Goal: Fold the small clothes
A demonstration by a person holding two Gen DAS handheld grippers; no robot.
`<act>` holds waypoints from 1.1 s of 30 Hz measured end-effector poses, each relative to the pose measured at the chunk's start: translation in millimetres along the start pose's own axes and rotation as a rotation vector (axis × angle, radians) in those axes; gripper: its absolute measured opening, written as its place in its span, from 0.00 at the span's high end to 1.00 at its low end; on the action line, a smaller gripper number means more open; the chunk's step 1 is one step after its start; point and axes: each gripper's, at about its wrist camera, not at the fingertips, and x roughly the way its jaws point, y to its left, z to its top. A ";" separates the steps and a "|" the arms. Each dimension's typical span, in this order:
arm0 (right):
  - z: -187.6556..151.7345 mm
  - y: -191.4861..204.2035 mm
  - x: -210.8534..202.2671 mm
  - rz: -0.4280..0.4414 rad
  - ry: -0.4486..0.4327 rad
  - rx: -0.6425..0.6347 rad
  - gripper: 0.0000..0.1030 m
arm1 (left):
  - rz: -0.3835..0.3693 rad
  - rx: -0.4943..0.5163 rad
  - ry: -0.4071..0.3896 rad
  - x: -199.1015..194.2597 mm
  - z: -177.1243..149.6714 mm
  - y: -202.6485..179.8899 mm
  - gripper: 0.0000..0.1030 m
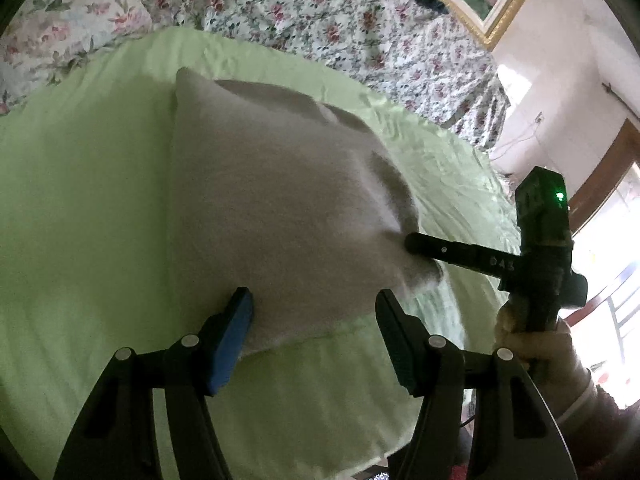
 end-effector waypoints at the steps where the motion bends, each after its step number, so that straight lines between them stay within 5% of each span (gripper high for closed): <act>1: -1.4 4.5 -2.4 0.001 -0.007 -0.019 0.96 | -0.006 0.004 0.002 -1.5 -1.9 -0.3 0.39; 5: -15.7 5.9 9.5 -0.066 0.051 -0.093 0.97 | 0.008 0.016 0.070 14.9 -14.7 6.5 0.40; 14: -18.9 -11.6 2.5 -0.048 0.039 -0.047 1.00 | 0.021 -0.031 0.067 8.8 -18.8 14.5 0.42; 22: -27.1 -8.8 -18.3 -0.096 0.038 -0.030 0.96 | 0.153 -0.058 0.082 -7.4 -24.4 4.5 0.42; 33: -57.4 -6.1 -60.1 -0.120 0.038 -0.016 0.95 | 0.267 -0.098 0.061 -46.7 -36.0 -1.2 0.19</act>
